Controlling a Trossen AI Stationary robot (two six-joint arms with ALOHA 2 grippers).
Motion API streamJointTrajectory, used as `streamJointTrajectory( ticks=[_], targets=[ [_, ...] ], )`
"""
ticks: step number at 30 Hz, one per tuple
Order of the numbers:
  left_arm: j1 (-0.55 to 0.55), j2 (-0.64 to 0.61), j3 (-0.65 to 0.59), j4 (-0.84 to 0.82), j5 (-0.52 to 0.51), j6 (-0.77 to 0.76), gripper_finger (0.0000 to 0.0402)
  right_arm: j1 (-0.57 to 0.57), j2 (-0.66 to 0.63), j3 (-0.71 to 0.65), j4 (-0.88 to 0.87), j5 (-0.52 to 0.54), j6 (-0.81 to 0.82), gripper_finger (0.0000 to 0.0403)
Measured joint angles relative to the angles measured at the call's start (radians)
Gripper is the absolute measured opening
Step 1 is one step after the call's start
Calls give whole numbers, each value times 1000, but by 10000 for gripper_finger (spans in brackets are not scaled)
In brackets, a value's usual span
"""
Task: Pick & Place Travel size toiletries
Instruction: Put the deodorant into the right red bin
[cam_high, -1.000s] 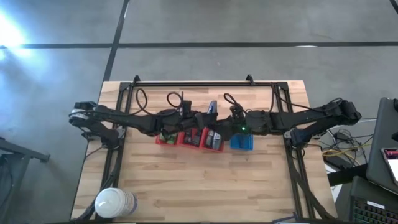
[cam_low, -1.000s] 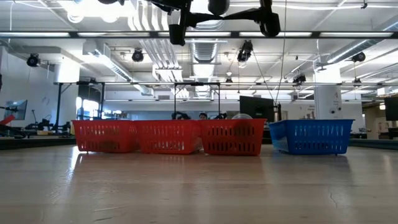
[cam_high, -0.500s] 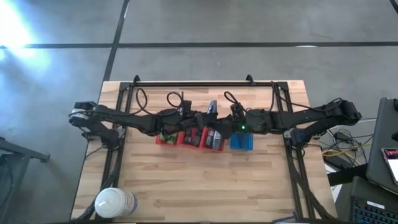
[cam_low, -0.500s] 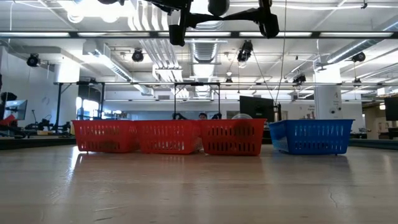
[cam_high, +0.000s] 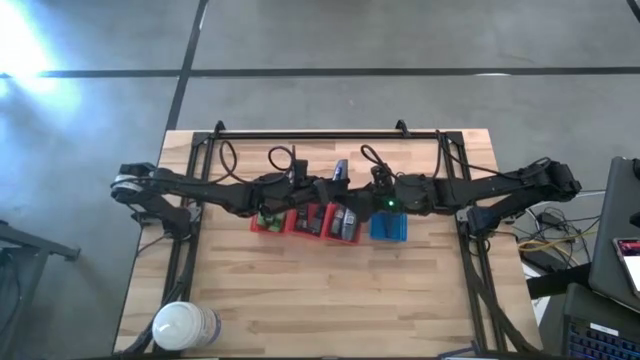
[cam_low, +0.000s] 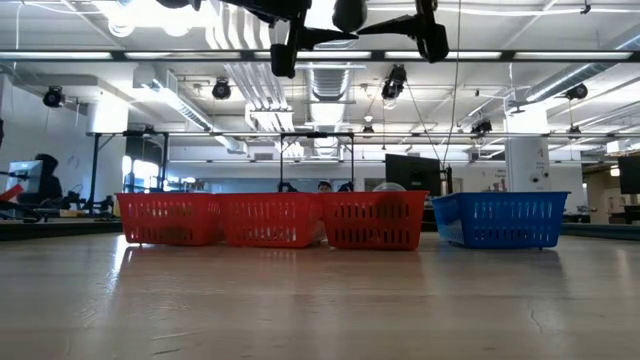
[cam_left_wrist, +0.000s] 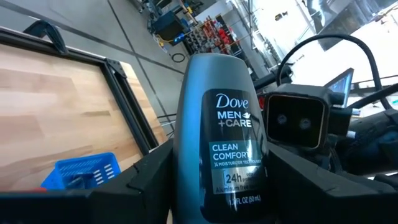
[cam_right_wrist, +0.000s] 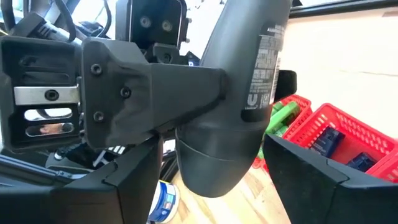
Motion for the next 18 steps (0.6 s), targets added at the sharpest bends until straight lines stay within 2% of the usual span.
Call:
streamJointTrajectory(
  ticks=[7,18],
  targets=[
    [2,0,0,-1,-3,0,217,-1,0,0,3,19,-5,297],
    [7,6,0,-4,3,-3,218,-1,81,18,72,-6,-11,318]
  ],
)
